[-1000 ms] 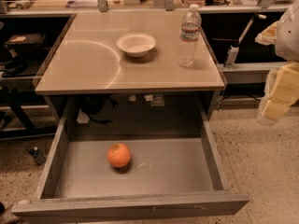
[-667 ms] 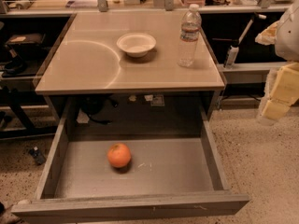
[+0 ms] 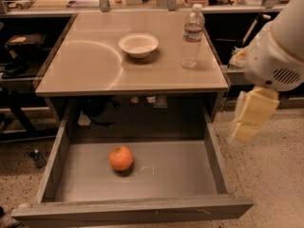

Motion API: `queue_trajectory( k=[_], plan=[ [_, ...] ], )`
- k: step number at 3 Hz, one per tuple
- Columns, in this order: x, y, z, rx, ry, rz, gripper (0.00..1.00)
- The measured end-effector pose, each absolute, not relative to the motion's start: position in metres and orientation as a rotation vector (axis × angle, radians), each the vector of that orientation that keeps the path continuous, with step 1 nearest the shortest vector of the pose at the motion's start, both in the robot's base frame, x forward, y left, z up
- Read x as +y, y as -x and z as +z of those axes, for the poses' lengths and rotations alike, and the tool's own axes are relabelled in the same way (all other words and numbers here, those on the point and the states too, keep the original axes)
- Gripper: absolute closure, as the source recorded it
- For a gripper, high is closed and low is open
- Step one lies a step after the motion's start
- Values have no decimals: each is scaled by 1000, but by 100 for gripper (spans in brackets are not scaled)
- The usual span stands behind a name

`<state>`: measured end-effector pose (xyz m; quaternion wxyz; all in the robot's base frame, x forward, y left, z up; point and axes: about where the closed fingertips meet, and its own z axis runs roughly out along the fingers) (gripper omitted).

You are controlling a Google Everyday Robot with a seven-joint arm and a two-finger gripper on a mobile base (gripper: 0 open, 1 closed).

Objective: Pick orange from top drawer and place on counter

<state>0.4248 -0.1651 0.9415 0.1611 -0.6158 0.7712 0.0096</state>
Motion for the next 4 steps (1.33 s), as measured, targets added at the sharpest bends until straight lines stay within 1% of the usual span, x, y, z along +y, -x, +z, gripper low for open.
queue_trajectory(
  k=[1, 2, 3, 4],
  plan=[
    [-108, -406, 907, 2158, 1785, 207, 0],
    [-108, -406, 907, 2158, 1785, 207, 0],
    [-88, -407, 874, 2216, 1782, 199, 0],
    [-60, -421, 829, 2272, 1767, 195, 0]
  ],
)
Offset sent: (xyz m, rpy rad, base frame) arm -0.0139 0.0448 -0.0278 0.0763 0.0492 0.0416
